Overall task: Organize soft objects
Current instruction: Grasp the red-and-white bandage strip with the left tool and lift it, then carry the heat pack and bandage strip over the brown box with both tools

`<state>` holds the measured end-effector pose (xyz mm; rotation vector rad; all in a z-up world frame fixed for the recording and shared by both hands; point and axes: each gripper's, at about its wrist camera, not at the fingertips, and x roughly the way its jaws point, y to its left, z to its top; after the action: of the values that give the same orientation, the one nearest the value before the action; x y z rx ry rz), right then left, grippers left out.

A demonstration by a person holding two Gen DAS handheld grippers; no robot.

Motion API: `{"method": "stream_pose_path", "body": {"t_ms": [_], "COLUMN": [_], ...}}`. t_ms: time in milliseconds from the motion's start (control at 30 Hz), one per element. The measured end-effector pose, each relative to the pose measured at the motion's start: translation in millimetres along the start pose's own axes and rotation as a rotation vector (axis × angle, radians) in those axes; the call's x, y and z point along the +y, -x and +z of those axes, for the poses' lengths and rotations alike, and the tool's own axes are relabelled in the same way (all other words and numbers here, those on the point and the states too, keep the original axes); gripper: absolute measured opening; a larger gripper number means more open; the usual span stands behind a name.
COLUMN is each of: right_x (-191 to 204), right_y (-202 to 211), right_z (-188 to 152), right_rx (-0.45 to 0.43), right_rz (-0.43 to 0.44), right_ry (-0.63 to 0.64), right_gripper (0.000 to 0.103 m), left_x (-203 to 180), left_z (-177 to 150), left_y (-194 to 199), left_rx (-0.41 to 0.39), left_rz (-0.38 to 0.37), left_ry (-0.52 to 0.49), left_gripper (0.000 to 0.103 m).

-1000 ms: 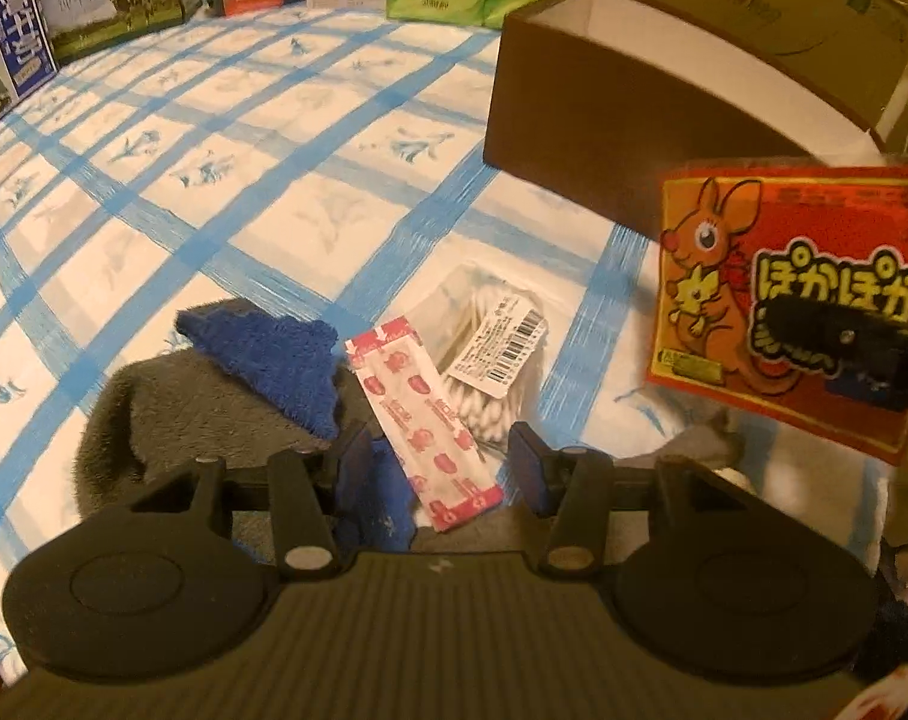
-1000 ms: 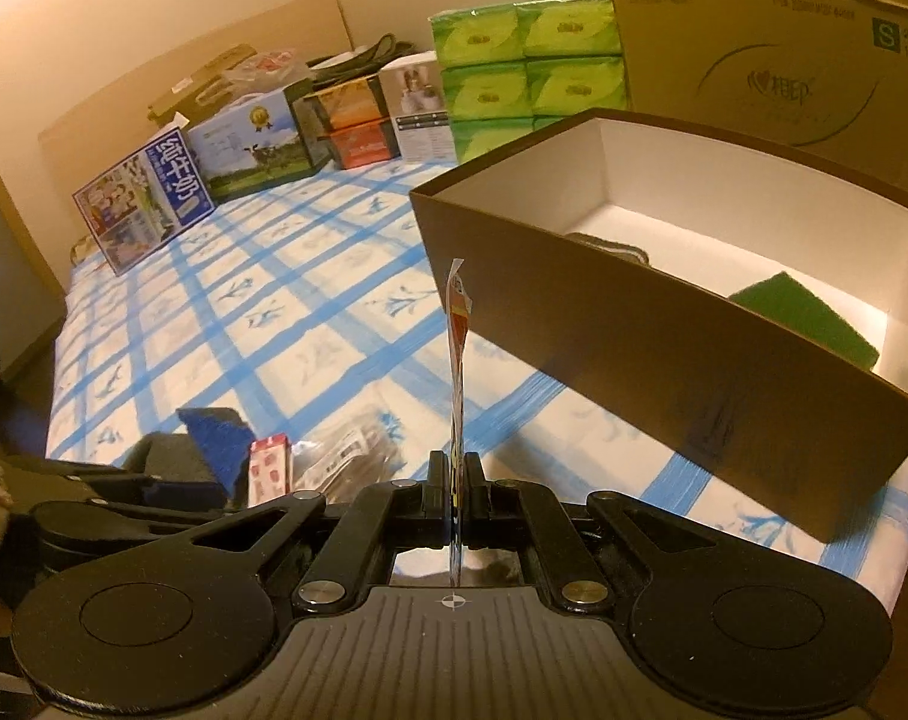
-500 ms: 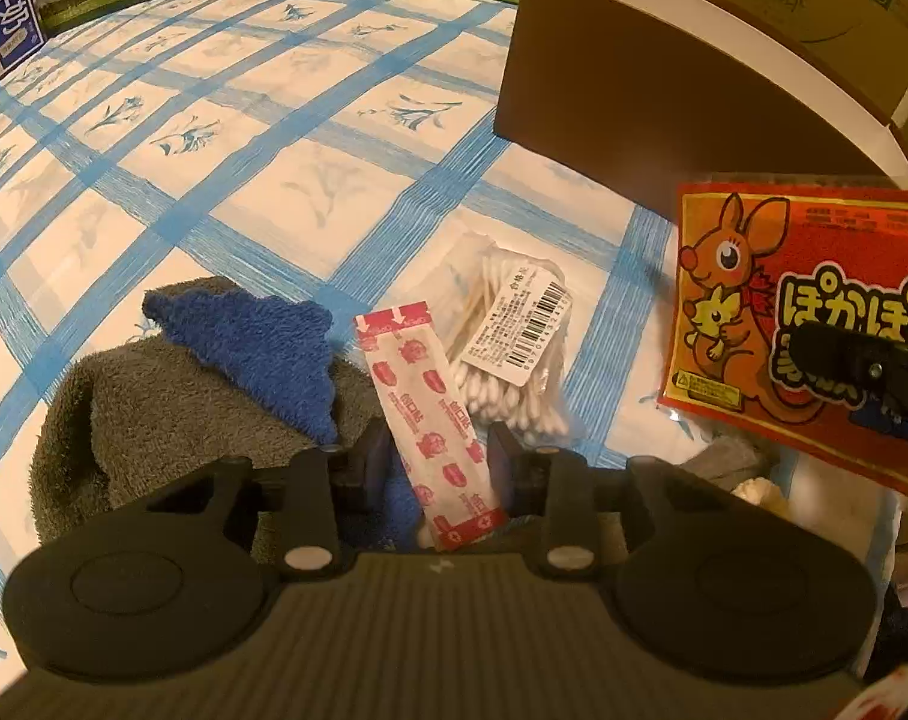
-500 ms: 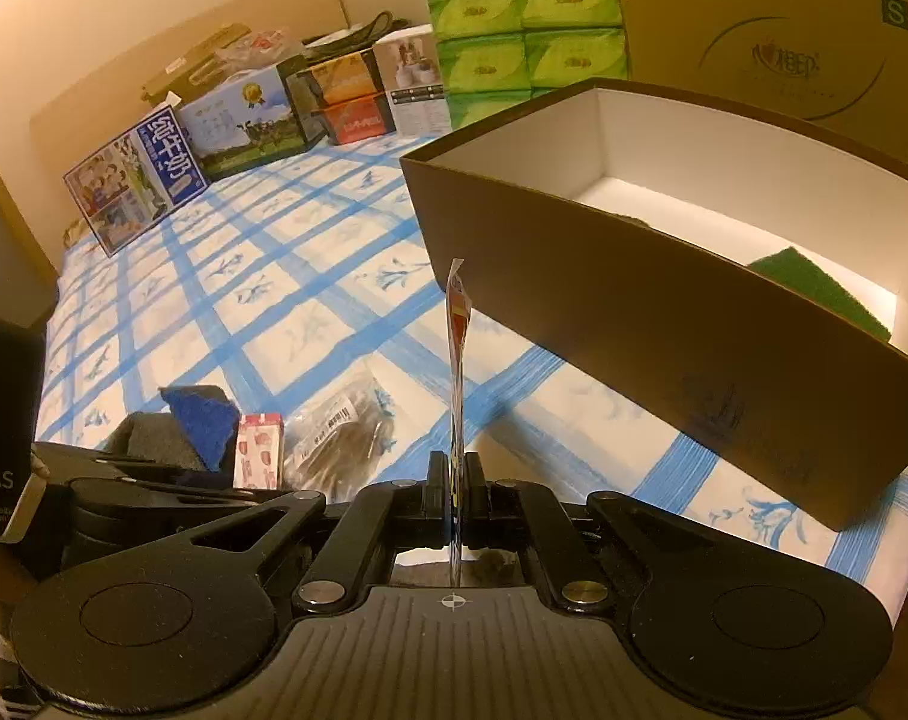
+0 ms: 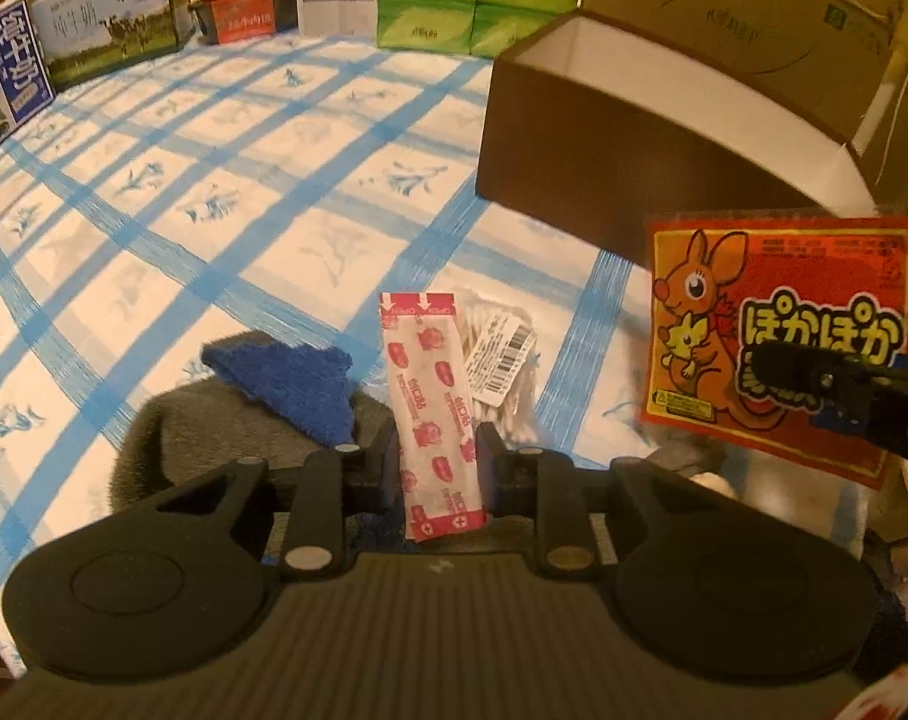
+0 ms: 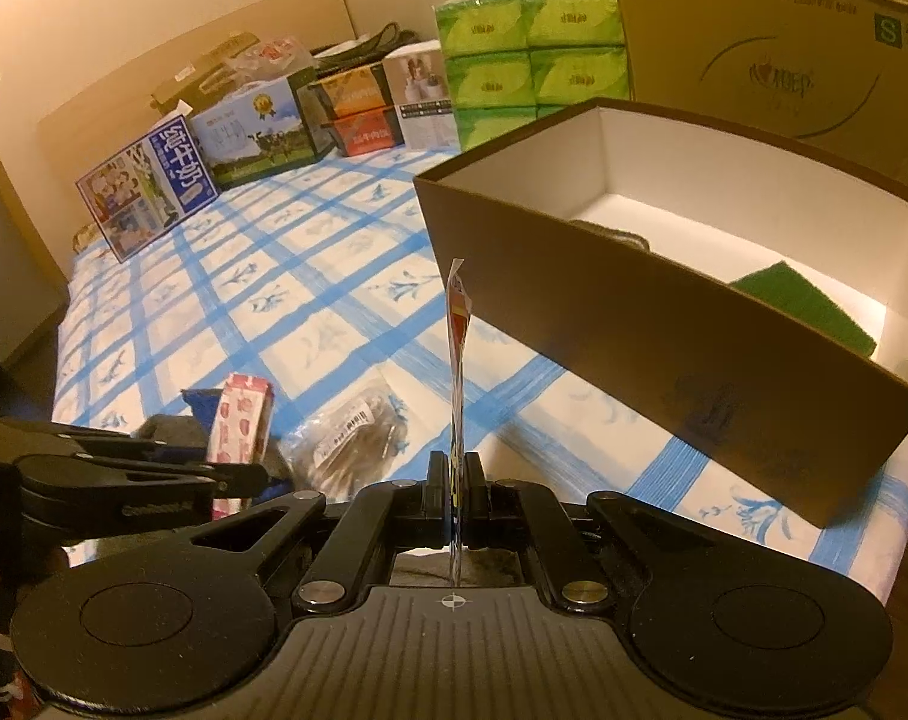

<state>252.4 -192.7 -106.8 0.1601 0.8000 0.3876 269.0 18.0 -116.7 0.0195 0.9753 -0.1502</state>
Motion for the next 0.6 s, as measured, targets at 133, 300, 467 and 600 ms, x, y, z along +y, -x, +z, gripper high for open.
{"method": "stream_pose_path", "body": {"t_ms": [133, 300, 467, 600], "right_x": [3.5, 6.0, 7.8, 9.5], "right_y": [9.9, 23.4, 35.8, 45.4], "right_z": [1.7, 3.4, 6.1, 8.0], "right_rx": [-0.015, -0.034, -0.049, -0.064], "right_rz": [0.003, 0.009, 0.007, 0.002], "right_ry": [0.001, -0.001, 0.002, 0.005], "right_gripper": [0.003, 0.003, 0.003, 0.003], "left_x": [-2.1, -7.8, -17.5, -25.4], "left_z": [2.5, 7.7, 15.4, 19.6], "left_y": [17.2, 34.0, 49.2, 58.4], "left_rx": [-0.023, -0.054, -0.087, -0.108], "left_rz": [-0.003, -0.013, -0.025, -0.032], "left_ry": [-0.004, -0.008, -0.023, -0.038], "left_gripper": [0.024, 0.024, 0.024, 0.024]}}
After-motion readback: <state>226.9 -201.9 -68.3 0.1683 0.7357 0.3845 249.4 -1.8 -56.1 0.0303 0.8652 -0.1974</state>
